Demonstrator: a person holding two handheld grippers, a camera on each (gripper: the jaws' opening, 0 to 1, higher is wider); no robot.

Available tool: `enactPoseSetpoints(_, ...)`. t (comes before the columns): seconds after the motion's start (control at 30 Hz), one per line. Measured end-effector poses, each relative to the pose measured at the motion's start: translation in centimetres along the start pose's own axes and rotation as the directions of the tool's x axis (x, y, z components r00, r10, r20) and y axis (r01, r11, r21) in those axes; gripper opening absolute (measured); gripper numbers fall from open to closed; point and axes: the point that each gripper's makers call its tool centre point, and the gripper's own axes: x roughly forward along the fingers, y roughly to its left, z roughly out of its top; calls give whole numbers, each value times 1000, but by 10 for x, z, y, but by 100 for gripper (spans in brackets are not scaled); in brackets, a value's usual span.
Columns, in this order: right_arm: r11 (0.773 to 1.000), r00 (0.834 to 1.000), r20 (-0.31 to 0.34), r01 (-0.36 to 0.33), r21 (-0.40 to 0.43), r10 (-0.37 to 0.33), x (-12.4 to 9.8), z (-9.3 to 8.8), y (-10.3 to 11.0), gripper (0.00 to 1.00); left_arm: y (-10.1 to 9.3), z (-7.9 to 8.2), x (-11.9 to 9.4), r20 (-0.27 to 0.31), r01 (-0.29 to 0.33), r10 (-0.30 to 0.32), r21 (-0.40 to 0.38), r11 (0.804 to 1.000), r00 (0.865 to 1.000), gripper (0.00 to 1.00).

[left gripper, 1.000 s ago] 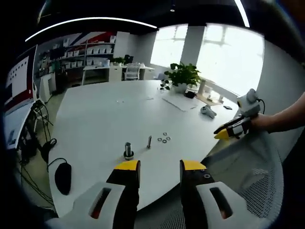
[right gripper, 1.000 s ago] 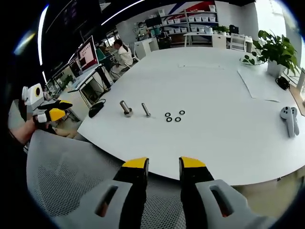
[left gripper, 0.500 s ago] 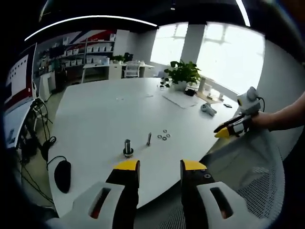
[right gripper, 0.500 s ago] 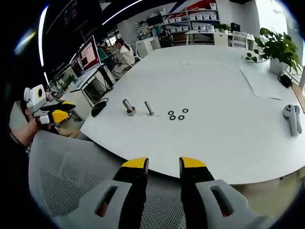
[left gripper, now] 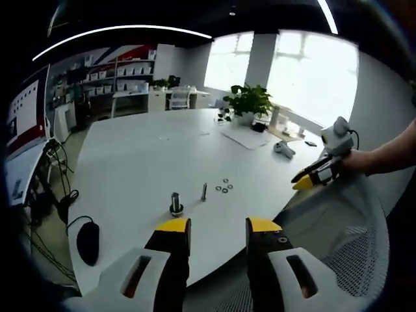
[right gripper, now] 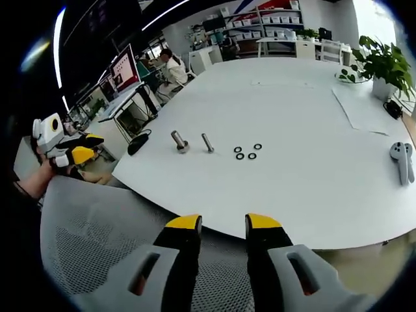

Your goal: Place the washer onto the threaded stud by aligning its center hole with the stud, sliding it down to the base, and recovering from edge contact or off-axis alignment until the washer reaches the visible bottom stop.

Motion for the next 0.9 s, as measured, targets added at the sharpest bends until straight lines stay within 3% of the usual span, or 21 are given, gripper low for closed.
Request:
enactPoseSetpoints(0.13,1000,1000,0,1,4,-1,-3,3,8,30,2,0,0,5,0,0,-8,1000,1000,32)
enactPoseSetpoints(0.43,1000,1000,-6,8,0,-8,-1,1,3,31,-5,1,0,-3,35,-35,-6,999,999,32)
enactPoseSetpoints(0.73,1000,1000,4,15,5,-15,0,4,-1,31,0,2,-3,-23,9,-8,19,1000,1000,32)
enactPoseSetpoints(0.9,1000,1000,-7,18,-4,-18,-2,2,6,31,-3,4,-5,-20,20,-20,-21,1000,1000,32)
